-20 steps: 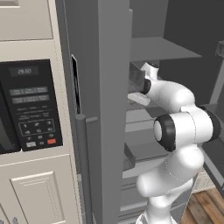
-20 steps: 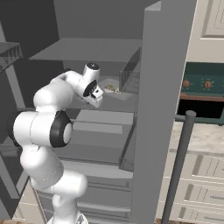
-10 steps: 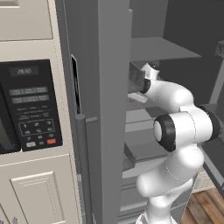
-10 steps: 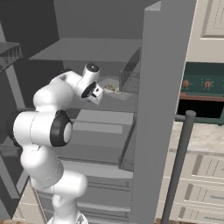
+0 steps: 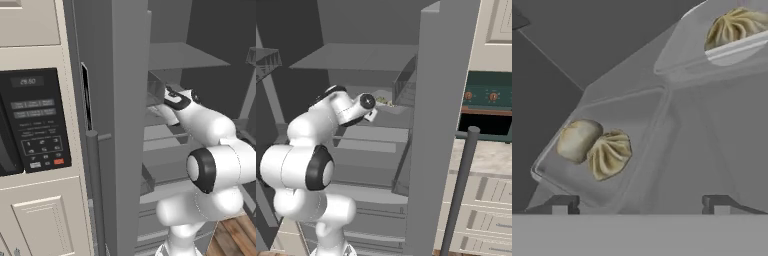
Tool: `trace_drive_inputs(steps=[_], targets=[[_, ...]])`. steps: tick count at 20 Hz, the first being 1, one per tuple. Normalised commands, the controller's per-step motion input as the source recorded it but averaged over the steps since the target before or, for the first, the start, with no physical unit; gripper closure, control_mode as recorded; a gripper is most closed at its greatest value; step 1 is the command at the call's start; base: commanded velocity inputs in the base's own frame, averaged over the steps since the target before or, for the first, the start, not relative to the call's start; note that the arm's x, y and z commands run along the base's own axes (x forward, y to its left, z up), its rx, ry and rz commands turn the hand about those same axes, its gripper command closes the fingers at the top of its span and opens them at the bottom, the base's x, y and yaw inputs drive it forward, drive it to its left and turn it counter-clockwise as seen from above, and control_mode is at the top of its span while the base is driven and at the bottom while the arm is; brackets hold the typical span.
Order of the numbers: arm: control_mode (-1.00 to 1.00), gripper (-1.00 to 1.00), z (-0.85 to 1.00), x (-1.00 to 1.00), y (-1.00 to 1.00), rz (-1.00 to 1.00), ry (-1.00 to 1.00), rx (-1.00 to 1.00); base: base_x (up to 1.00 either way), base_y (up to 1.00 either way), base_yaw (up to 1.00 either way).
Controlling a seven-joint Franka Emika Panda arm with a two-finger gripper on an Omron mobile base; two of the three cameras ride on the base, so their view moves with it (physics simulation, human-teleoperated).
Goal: Place two dumplings into each of the tupperware containers and then place the containers in the fridge.
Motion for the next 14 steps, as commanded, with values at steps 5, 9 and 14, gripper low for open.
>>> trace_drive_inputs(steps=[5, 9, 14], targets=[[-1.00, -1.00, 0.42, -0.61, -0.07, -0.02, -0.05, 0.04, 0.00, 0.00, 0.00], [-1.00, -1.00, 0.52, -0.86, -0.02, -0.13, 0.05, 0.00, 0.00, 0.00, 0.00], [-1.00, -1.00, 0.49, -0.99, -0.22, -0.20, 0.11, 0.00, 0.00, 0.00, 0.00]])
